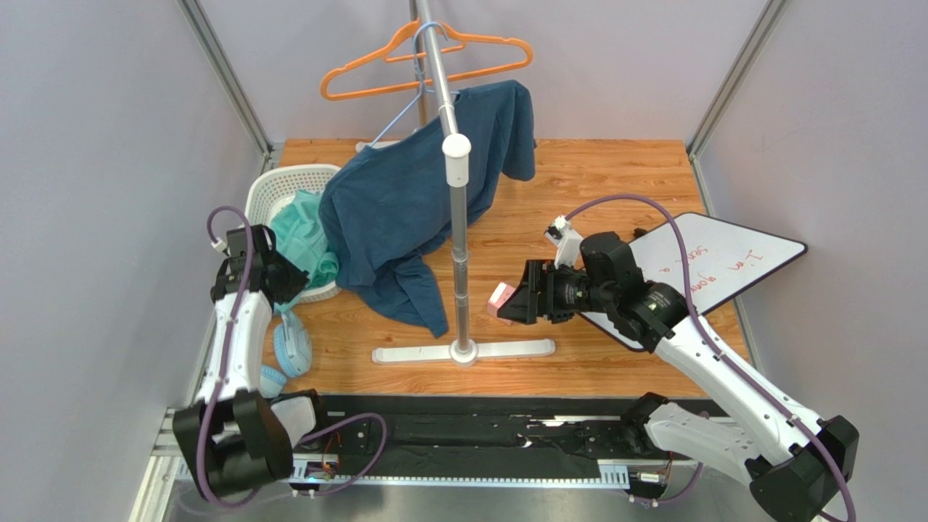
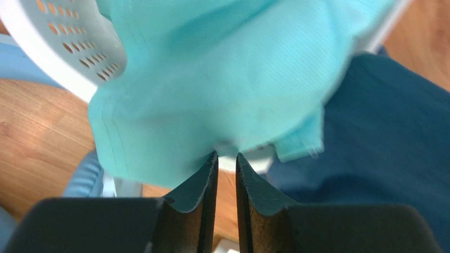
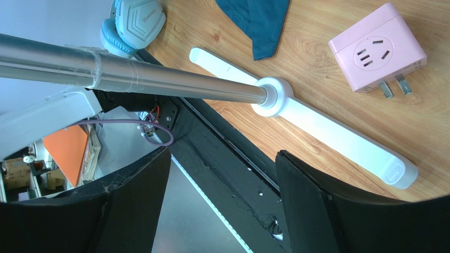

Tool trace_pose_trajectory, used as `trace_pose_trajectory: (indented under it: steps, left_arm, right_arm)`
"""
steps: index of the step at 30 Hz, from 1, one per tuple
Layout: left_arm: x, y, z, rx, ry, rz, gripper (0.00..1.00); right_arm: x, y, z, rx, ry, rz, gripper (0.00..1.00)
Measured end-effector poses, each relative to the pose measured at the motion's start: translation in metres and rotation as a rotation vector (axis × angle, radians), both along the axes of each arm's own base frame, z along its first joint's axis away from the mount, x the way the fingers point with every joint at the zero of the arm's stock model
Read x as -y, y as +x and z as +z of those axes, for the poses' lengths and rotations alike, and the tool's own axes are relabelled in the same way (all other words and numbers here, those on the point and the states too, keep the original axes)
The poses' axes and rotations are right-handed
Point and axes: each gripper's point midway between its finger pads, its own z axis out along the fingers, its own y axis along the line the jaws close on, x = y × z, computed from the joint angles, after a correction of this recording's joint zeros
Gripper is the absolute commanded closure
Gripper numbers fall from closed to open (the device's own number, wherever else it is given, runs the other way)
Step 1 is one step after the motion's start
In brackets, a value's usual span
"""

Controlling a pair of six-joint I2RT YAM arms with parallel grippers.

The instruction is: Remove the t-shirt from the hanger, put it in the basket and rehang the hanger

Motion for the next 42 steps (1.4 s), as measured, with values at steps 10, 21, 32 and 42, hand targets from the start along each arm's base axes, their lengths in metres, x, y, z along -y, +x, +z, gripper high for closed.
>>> trace_pose_trajectory:
  steps: [10, 21, 32, 42]
  left_arm:
    - [-0.042, 0.084, -0.04, -0.108, -0.035, 0.026, 0.77]
    - [-0.04, 0.115, -0.023, 0.03, -0.066, 0.0, 0.45]
    - [0.0, 0.081, 0.081, 0.323, -0.123, -0.079, 0.37]
    - [0.047, 0.006, 0.2, 0.685, -0.026, -0.256, 0.38]
  right_arm:
    - [-0.006, 0.011, -0.013, -0.029, -0.023, -0.021, 0.22]
    - [-0.01, 0.018, -0.031, -0.074, -0.06, -0.024, 0.22]
    - [-0.003, 0.022, -0.03, -0.043, -0.098, -0.044, 0.21]
    - [0.008, 0.034, -0.006, 0.057, -0.135, -0.09, 0.2]
